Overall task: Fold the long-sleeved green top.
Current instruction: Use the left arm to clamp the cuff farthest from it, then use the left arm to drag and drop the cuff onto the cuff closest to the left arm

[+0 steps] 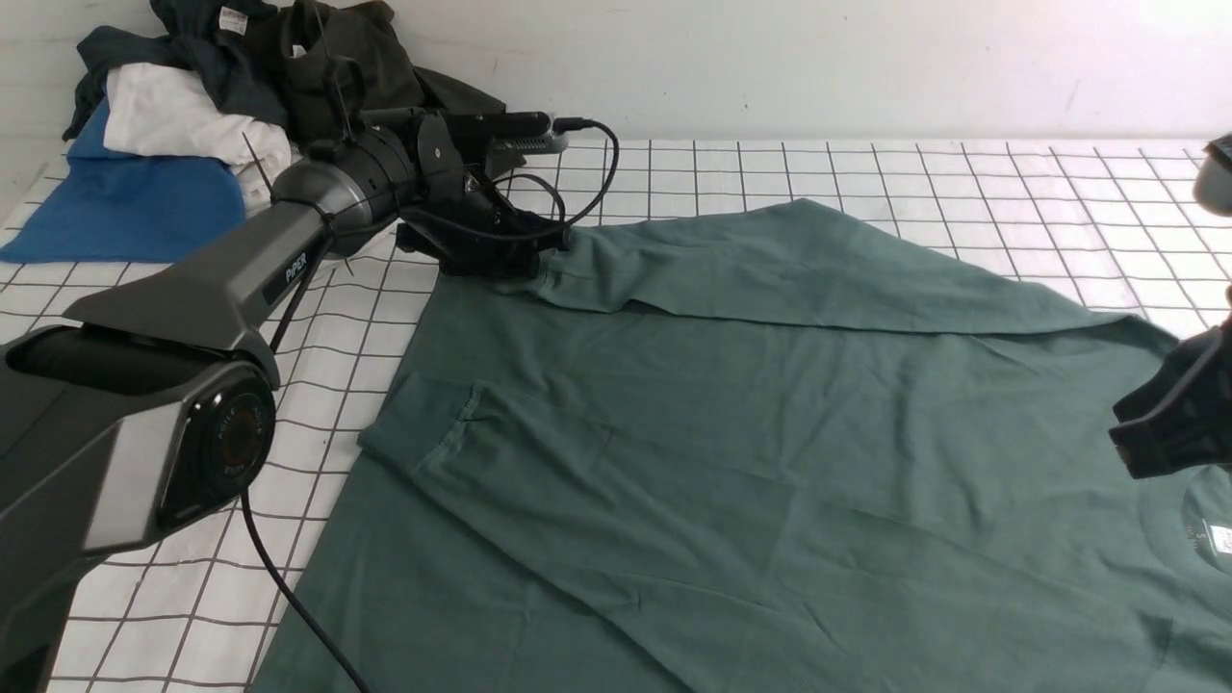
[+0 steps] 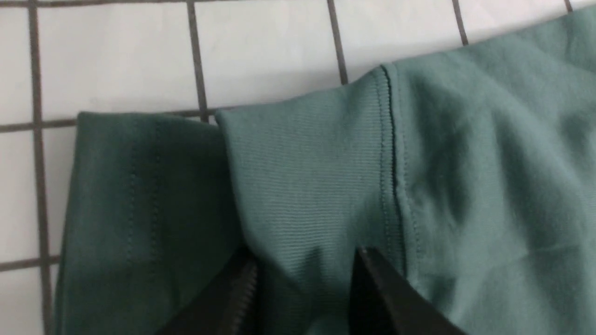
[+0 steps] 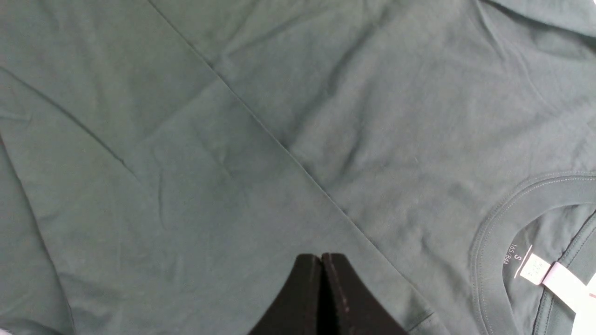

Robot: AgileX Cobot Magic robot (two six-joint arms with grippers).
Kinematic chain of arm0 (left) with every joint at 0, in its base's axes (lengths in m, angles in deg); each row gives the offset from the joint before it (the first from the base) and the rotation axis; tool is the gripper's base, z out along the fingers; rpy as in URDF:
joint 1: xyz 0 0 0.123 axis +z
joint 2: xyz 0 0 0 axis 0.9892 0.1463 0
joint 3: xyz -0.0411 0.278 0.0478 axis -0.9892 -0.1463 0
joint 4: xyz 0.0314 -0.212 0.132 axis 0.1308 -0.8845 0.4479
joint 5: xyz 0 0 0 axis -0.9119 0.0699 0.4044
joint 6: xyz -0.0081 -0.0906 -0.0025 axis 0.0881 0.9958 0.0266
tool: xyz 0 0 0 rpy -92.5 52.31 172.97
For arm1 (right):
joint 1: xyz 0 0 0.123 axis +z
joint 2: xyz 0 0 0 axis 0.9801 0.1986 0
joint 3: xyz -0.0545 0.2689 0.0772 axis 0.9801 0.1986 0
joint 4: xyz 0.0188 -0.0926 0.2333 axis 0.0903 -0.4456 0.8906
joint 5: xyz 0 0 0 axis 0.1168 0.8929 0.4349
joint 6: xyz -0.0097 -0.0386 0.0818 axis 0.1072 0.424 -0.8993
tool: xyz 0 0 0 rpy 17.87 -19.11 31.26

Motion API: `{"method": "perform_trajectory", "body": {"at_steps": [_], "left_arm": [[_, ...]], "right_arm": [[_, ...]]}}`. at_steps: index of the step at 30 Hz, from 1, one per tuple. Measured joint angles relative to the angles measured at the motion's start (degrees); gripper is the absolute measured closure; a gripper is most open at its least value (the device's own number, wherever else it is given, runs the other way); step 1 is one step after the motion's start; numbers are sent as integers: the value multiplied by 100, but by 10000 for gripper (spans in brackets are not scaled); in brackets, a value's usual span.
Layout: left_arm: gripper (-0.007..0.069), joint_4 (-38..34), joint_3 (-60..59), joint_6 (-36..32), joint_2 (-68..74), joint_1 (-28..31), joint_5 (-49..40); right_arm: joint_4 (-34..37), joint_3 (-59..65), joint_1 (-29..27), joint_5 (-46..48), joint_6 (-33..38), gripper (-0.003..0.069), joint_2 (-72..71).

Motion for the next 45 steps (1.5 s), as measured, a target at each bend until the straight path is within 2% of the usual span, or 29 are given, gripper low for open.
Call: {"method": "perform_trajectory", "body": {"at_steps": [4,6,12,16,21,25,26,28,32,34,36,39,41,42,43,44,45], "left_arm": [[571,96,376,-245,33,0,-492],[601,114,558,-324,27,0,-751],[608,81,846,-396,-362,-11,-1523],[608,-248,649,-542,-1175,-11,-2283],[608,-214,-664,-848,-2412,-83,-2631],[608,-59,-2662,-874,-3565,-100,-2636],[608,-56,-2662,-874,-3614,-100,-2634],[608,-57,-4067,-874,-4228,-100,-2178],[608,-77,-5600,-874,-5008,-100,-1222],[608,-77,-5894,-874,-5126,-100,-1002],[599,-62,-6432,-913,-5230,-100,-614],[559,38,-6596,-958,-5175,-100,-542],[496,113,-6596,-958,-5156,-100,-565],[489,120,-6596,-958,-5156,-100,-571],[422,156,-6596,-958,-5179,-100,-664],[405,156,-6596,-958,-5185,-100,-681],[352,169,-6596,-958,-5248,-108,-813]], "right_arm": [[-5,0,0,0,0,673,0],[-5,0,0,0,0,673,0],[-5,0,0,0,0,673,0],[-5,0,0,1,11,673,-17],[-14,0,0,136,73,673,-309],[-21,0,0,329,91,673,-828],[-21,0,0,340,91,673,-851],[-21,0,0,458,97,673,-1118],[11,0,0,636,97,673,-1388],[61,0,0,650,99,673,-1418],[126,0,0,676,110,673,-1446],[255,0,0,775,162,673,-1440],[391,0,0,916,295,673,-1435],[406,0,0,928,316,673,-1435],[521,0,22,996,495,673,-1435],[548,0,36,996,512,673,-1435],[641,0,103,1013,621,673,-1435]]}}
